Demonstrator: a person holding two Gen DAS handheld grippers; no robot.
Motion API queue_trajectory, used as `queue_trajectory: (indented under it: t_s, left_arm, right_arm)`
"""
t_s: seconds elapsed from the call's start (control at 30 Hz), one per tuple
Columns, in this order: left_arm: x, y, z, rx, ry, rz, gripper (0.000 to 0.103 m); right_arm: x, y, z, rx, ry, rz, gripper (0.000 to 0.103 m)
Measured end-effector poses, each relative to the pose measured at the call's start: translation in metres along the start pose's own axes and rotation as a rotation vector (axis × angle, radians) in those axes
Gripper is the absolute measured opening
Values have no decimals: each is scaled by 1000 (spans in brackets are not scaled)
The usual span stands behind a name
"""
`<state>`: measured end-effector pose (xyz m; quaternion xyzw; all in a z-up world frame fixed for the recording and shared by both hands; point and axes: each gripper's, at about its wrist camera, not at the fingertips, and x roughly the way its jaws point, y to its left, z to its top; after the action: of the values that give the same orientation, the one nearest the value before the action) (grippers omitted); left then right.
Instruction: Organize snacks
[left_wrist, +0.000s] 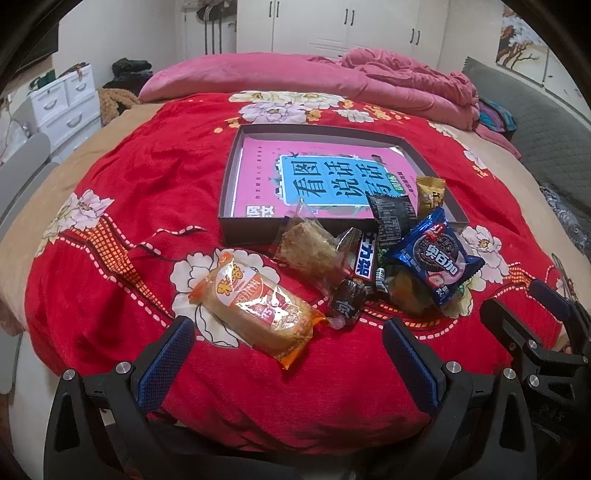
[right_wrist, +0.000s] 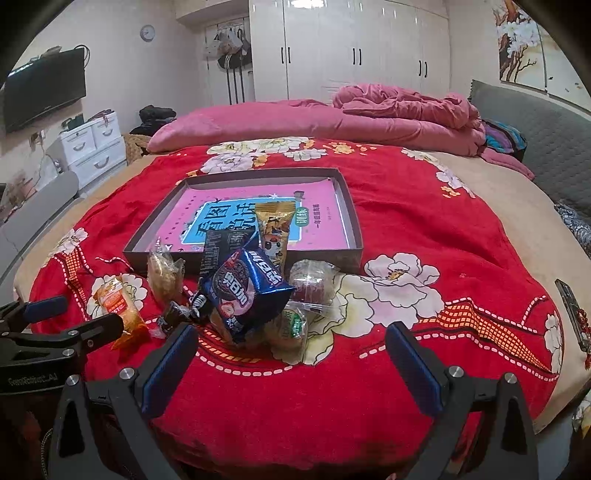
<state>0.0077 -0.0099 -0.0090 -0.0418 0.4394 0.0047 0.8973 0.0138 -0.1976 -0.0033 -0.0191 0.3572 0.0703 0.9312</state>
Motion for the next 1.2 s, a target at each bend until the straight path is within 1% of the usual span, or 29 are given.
queue_trajectory:
  t_s: [1.2]
  left_arm:
    - [6, 3, -2, -11, 24, -18, 101]
  right_arm:
    - [-1, 2, 1, -11, -4, 3, 102]
